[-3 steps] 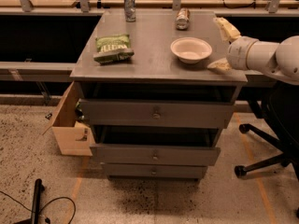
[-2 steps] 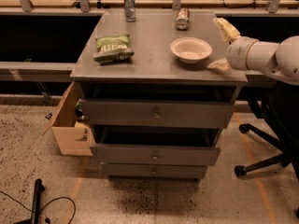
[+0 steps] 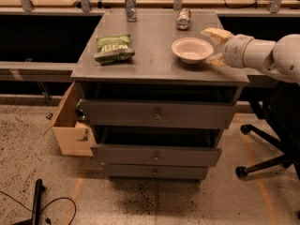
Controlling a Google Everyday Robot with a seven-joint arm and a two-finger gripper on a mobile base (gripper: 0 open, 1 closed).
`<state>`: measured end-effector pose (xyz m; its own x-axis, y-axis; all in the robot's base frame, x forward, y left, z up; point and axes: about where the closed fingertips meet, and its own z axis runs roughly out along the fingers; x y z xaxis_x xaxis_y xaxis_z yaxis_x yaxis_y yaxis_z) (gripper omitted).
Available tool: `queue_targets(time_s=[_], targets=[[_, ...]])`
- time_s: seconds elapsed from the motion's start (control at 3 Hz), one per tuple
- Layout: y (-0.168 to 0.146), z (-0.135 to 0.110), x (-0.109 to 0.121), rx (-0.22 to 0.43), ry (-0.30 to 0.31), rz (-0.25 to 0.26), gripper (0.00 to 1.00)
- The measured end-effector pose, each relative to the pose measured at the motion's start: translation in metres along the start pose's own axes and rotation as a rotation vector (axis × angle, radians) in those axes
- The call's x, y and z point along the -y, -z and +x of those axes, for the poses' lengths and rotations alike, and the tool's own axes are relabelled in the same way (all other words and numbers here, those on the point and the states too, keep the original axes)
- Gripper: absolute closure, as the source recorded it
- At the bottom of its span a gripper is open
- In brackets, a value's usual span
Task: Move paper bowl near redbull can
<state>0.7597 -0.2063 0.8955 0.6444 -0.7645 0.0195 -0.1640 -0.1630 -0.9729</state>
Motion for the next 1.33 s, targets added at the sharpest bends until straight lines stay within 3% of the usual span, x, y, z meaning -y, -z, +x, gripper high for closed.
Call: queue_targets(time_s=[0.67,1.0,1.33], targets=[[-0.024,-0.003,0.003,0.096,0.063,-0.001,0.85],[-0.034,-0.003,0.001,0.143,0.072,-0.016,1.0],[-0.04,0.014,0.01,0.097,0.096,-0.013,1.0]])
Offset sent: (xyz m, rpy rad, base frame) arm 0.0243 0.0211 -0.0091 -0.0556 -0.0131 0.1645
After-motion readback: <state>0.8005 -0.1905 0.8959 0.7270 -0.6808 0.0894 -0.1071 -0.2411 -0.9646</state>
